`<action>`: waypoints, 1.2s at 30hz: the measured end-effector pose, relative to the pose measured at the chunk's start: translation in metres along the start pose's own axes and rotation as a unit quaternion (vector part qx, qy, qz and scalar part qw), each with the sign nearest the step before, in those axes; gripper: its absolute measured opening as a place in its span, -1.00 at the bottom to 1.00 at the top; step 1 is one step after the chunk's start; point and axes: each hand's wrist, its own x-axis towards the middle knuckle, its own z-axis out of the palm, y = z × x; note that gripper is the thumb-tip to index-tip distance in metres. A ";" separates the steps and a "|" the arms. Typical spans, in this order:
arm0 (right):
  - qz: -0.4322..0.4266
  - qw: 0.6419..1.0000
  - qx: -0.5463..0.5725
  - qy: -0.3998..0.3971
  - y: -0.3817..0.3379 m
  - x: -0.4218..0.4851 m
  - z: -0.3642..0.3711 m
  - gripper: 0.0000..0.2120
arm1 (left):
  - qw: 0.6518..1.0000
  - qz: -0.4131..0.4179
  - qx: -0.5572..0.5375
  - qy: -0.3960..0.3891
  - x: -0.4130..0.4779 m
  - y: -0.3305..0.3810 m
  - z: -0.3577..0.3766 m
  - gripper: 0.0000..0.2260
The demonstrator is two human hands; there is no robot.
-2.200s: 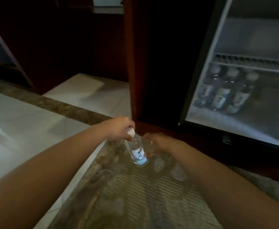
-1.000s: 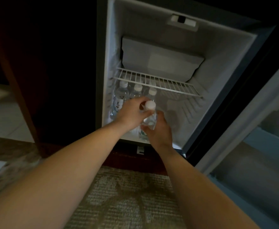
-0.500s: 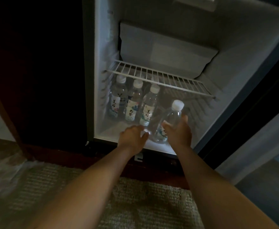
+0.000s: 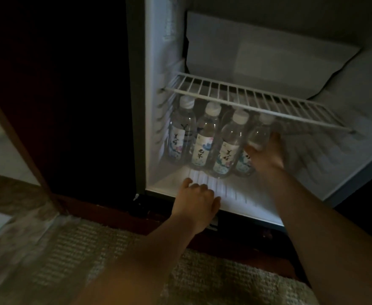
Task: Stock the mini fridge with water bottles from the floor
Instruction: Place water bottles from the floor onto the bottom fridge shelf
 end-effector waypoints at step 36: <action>0.000 0.967 -0.162 -0.194 0.007 -0.100 0.026 -0.94 | 0.989 0.036 -0.110 -0.094 -0.039 -0.027 -0.043 -0.68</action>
